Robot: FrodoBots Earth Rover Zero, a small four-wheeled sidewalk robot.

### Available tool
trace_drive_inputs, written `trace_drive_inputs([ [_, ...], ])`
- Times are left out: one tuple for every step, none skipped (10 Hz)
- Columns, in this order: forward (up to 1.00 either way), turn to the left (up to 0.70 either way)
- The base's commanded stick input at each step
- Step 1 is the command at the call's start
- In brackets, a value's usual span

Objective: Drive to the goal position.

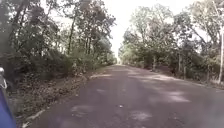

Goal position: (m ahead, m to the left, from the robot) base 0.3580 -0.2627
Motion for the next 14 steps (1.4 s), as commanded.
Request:
trace_drive_inputs([
  [0.05,-0.03],
  [0.05,-0.03],
  [0.05,-0.03],
  [0.05,-0.03],
  [0.05,-0.03],
  [0.06,-0.03],
  [0.05,-0.03],
  [0.06,-0.03],
  [0.06,-0.03],
  [0.05,-0.03],
  [0.05,-0.03],
  [0.05,-0.03],
  [0.06,-0.03],
  [0.05,-0.03],
])
